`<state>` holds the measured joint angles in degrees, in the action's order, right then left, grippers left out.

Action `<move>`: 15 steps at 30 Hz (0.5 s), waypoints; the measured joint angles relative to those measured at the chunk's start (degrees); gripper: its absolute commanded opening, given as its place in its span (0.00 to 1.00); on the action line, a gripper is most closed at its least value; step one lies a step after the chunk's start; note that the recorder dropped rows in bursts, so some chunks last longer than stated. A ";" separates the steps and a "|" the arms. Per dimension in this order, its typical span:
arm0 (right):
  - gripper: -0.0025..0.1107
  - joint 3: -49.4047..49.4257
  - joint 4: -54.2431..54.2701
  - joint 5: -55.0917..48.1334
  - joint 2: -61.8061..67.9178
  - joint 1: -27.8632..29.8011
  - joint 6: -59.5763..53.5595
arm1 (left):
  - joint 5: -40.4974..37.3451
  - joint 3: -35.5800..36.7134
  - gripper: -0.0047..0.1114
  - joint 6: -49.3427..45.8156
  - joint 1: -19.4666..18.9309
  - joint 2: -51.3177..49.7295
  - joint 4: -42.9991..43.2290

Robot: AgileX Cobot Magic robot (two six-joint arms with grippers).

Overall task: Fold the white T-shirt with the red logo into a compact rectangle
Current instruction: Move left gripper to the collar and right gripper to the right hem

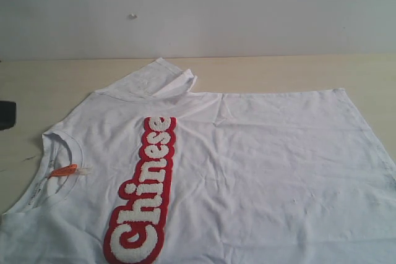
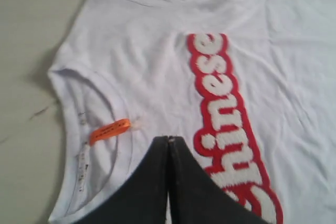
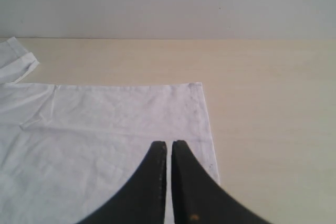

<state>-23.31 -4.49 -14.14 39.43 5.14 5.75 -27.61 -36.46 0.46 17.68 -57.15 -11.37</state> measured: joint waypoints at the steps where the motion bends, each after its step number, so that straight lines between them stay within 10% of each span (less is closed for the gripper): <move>1: 0.07 0.00 0.00 0.00 0.00 0.00 0.00 | -0.44 0.00 0.04 -9.11 0.00 -0.34 -5.30; 6: 0.07 0.00 0.00 0.00 0.00 0.00 0.00 | -2.24 0.00 0.04 -42.59 1.27 -2.80 -18.32; 15: 0.07 0.00 0.00 0.00 0.00 -0.07 0.00 | 4.52 0.00 0.04 -51.45 1.27 -10.93 -11.94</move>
<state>-23.31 -4.49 -14.14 39.43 5.07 5.75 -23.09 -36.46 -50.99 18.94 -68.08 -23.31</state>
